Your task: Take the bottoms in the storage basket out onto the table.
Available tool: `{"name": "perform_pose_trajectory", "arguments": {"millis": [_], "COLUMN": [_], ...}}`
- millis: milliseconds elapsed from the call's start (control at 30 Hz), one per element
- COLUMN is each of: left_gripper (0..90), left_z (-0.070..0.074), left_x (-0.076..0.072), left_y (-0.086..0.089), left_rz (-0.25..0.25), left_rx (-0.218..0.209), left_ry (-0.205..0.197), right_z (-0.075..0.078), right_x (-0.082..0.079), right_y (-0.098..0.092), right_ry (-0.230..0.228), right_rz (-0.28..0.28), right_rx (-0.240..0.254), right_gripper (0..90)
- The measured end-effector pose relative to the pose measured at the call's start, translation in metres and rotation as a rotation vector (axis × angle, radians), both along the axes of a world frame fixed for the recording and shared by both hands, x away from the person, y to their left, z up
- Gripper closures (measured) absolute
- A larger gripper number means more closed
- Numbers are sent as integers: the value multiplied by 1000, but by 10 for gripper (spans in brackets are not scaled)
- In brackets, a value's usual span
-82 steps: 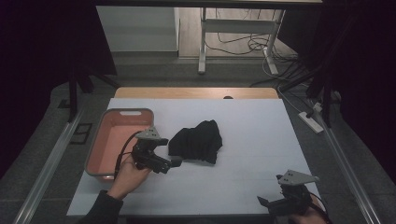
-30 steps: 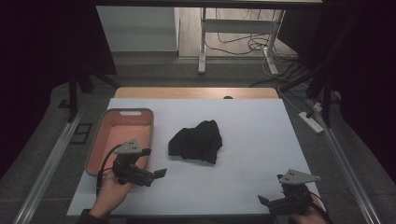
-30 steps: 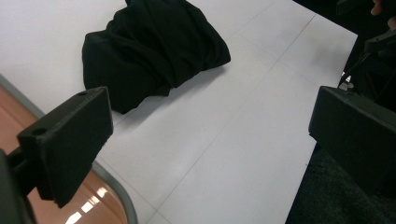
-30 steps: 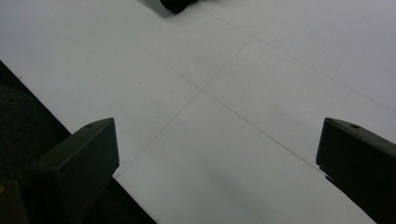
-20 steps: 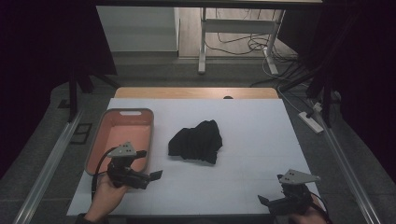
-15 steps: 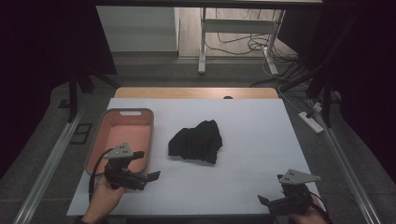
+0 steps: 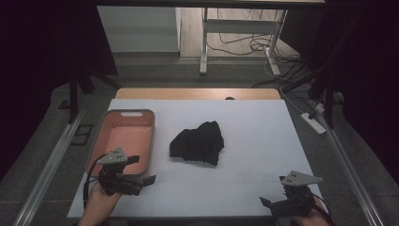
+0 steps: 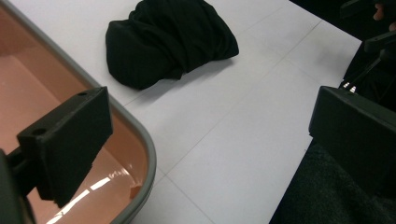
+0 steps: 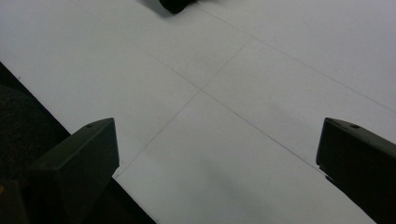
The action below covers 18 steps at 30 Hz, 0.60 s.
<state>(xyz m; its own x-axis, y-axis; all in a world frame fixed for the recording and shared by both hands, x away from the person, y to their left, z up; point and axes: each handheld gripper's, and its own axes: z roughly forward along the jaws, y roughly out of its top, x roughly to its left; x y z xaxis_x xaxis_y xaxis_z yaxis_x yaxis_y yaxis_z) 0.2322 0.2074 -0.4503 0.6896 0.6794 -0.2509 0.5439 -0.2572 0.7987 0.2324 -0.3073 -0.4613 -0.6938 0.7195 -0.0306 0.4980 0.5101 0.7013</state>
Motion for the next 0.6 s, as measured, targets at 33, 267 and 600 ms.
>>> {"name": "perform_pose_trajectory", "arguments": {"millis": [33,267,600], "left_gripper": [8,7,6], "left_z": [0,-4,-6], "left_x": [-1,-7,-18], "left_y": [1,9,19], "left_rz": [1,23,54], "left_rx": [0,-8,2], "left_ry": [0,9,10], "right_z": [0,0,0], "right_x": [0,0,0], "right_y": [0,0,0], "right_ry": [0,0,-1], "right_rz": [0,1,2], "right_rx": [0,-1,0], "right_gripper": [0,0,0]}}
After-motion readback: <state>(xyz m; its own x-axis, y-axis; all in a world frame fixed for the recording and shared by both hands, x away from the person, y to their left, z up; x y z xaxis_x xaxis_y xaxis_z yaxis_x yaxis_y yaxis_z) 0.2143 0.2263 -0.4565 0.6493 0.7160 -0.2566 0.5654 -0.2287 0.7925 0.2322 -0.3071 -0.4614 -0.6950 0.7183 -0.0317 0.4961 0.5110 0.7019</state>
